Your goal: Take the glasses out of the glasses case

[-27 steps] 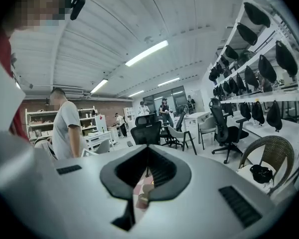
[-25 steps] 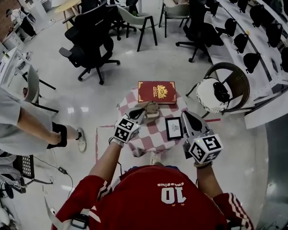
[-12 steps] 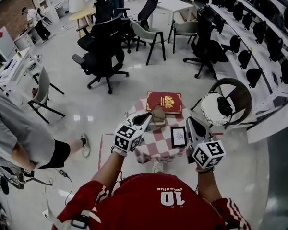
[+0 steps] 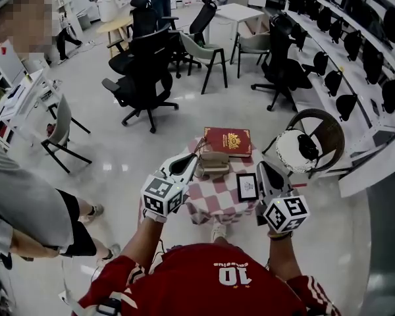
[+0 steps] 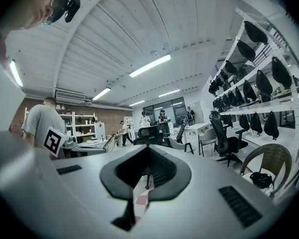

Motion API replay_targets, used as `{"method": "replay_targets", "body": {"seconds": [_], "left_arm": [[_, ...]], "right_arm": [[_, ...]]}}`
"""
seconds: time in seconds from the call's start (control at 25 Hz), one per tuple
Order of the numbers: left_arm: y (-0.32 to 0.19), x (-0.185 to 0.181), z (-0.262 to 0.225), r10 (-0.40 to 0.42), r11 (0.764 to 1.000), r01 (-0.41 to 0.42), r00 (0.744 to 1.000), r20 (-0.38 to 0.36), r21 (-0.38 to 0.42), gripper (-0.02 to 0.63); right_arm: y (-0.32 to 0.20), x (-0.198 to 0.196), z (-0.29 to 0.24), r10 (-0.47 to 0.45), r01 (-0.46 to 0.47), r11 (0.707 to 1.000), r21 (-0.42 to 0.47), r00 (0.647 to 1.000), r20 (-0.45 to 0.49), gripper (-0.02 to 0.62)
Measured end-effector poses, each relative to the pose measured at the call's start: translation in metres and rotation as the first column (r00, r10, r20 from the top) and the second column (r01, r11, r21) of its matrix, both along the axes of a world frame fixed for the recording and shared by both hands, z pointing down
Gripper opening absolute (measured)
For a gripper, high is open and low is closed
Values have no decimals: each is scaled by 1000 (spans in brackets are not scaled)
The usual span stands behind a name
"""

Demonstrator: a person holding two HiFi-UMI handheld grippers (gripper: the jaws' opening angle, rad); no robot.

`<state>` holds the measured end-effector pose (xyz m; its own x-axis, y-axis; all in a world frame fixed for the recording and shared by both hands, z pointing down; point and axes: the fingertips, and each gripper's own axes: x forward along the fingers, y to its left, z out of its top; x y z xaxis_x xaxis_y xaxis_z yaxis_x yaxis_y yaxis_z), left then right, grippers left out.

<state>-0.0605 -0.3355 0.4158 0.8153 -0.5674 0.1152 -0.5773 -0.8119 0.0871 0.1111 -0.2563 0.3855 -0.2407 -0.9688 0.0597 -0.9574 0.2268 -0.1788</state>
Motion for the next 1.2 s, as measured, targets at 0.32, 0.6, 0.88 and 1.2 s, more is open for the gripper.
{"method": "replay_targets", "body": {"seconds": [0.32, 0.6, 0.88, 1.2], "left_arm": [[19, -37, -32, -63, 996, 67, 996, -60, 56, 20], [23, -65, -36, -121, 991, 126, 986, -112, 45, 20], [29, -76, -48, -139, 986, 149, 982, -129, 75, 21], [34, -78, -48, -127, 988, 137, 983, -136, 67, 21]], "right_arm": [[15, -11, -6, -2, 2, 1000, 20, 1000, -22, 16], [23, -15, -12, 8, -6, 999, 41, 999, -40, 17], [31, -14, -15, 52, -49, 997, 64, 998, -39, 16], [32, -18, -18, 89, -84, 994, 65, 994, -71, 15]]}}
